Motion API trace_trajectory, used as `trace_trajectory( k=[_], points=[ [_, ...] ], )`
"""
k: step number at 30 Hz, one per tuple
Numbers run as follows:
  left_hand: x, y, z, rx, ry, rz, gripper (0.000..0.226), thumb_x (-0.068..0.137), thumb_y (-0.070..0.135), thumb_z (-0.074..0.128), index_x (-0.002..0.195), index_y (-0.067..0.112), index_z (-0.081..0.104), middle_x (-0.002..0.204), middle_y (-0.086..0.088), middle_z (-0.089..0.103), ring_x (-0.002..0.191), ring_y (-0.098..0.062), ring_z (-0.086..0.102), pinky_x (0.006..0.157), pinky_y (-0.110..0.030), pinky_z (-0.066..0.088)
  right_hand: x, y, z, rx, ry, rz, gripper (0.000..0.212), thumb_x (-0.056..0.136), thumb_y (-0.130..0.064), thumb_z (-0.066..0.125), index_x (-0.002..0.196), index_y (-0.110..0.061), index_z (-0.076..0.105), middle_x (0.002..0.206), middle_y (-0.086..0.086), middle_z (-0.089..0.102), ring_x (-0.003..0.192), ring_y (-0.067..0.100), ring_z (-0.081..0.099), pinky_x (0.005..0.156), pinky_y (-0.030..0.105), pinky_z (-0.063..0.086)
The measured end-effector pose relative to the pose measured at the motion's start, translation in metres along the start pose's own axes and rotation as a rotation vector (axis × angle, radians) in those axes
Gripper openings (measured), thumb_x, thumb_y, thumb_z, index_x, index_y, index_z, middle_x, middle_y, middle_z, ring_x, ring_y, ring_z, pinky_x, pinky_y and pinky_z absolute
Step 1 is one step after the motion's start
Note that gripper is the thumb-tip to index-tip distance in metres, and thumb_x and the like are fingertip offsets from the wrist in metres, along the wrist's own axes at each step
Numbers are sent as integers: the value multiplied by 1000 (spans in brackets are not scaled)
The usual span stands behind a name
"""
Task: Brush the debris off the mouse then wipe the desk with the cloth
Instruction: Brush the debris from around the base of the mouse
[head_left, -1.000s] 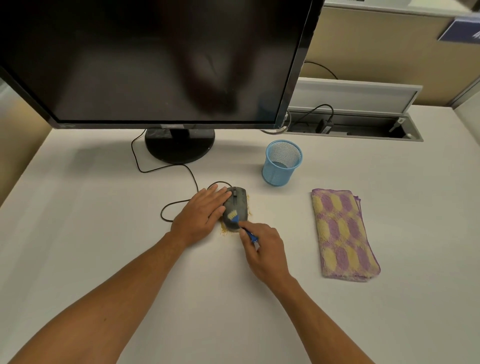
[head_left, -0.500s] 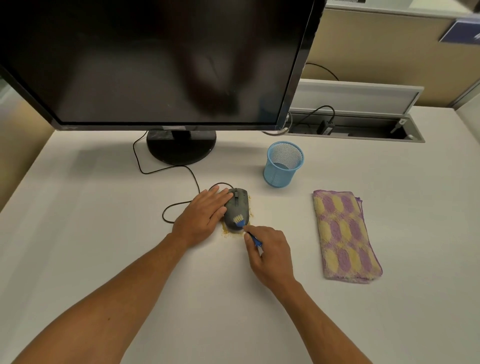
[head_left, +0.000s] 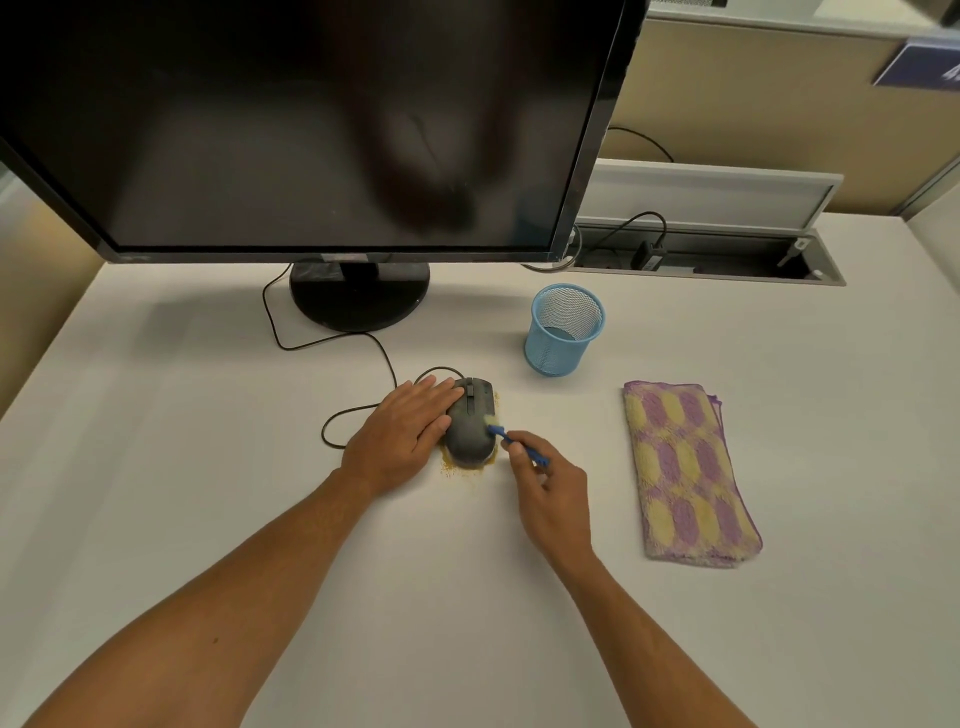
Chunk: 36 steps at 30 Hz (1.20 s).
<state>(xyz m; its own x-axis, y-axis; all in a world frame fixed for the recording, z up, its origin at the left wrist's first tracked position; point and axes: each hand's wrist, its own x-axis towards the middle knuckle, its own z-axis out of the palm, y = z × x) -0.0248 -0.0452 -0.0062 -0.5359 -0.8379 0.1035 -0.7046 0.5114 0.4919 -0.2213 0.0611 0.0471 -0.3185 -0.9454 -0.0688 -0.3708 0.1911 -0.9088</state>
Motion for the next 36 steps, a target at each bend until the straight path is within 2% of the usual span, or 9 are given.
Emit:
trace_trajectory(
  k=[4, 6, 9, 13, 18, 25, 30, 33, 36],
  points=[
    [1, -1, 0, 0, 2, 5, 51, 102, 42, 25, 150, 27, 34, 155, 6, 34, 146, -11, 23, 121, -33, 15, -23, 11, -1, -39, -3, -56, 15, 97, -29, 56, 103, -30, 70, 94, -18, 68, 93, -2, 59, 75, 9, 43],
    [0, -1, 0, -5, 0, 2, 51, 101, 42, 25, 149, 27, 33, 155, 6, 34, 146, -12, 23, 121, -32, 14, -31, 13, -1, -88, -17, -117, 21, 95, -38, 53, 103, -29, 71, 93, -22, 65, 93, -1, 59, 77, 12, 43],
    [0, 1, 0, -9, 1, -4, 51, 101, 43, 25, 149, 28, 33, 155, 6, 34, 146, -12, 23, 121, -32, 14, -28, 8, 1, -135, 13, -251, 33, 93, -40, 47, 106, -21, 70, 97, -13, 67, 90, 3, 59, 79, 17, 45],
    [0, 2, -1, -19, 7, -7, 51, 101, 44, 24, 149, 28, 35, 155, 8, 34, 146, -10, 22, 121, -30, 12, -10, -11, 9, -305, -30, -462, 28, 94, -30, 47, 106, -15, 67, 95, 4, 69, 82, 19, 59, 73, 30, 46],
    [0, 2, -1, -17, 3, -11, 51, 101, 45, 23, 148, 28, 34, 155, 8, 33, 146, -9, 22, 121, -28, 10, -6, -10, 22, -516, -127, -603, 24, 91, -25, 47, 103, -15, 64, 87, 3, 66, 75, 20, 55, 66, 33, 44],
    [1, 1, -1, -13, -1, -8, 54, 100, 46, 24, 148, 26, 36, 154, 7, 35, 146, -11, 24, 120, -29, 12, -28, -1, 14, -588, -100, -645, 18, 88, -24, 48, 81, -13, 60, 69, 1, 57, 63, 18, 48, 59, 34, 44],
    [0, 3, -2, -21, 5, -18, 54, 100, 46, 23, 149, 28, 35, 155, 7, 34, 146, -9, 22, 119, -25, 8, -17, -4, 12, -495, -19, -592, 23, 92, -26, 48, 100, -13, 65, 87, 4, 67, 76, 18, 56, 70, 28, 42],
    [-1, 4, -1, -25, 3, -32, 53, 100, 46, 24, 149, 28, 34, 155, 7, 34, 146, -8, 20, 119, -23, 6, -11, -1, 12, -457, -38, -456, 32, 94, -33, 44, 108, -14, 67, 96, 5, 70, 83, 20, 61, 76, 28, 44],
    [0, 5, -3, -23, 4, -23, 53, 100, 46, 24, 149, 28, 34, 155, 7, 34, 146, -8, 21, 119, -24, 7, -19, 2, 8, -376, -46, -293, 35, 94, -36, 43, 110, -17, 68, 99, 1, 71, 84, 15, 58, 77, 21, 40]
  ],
)
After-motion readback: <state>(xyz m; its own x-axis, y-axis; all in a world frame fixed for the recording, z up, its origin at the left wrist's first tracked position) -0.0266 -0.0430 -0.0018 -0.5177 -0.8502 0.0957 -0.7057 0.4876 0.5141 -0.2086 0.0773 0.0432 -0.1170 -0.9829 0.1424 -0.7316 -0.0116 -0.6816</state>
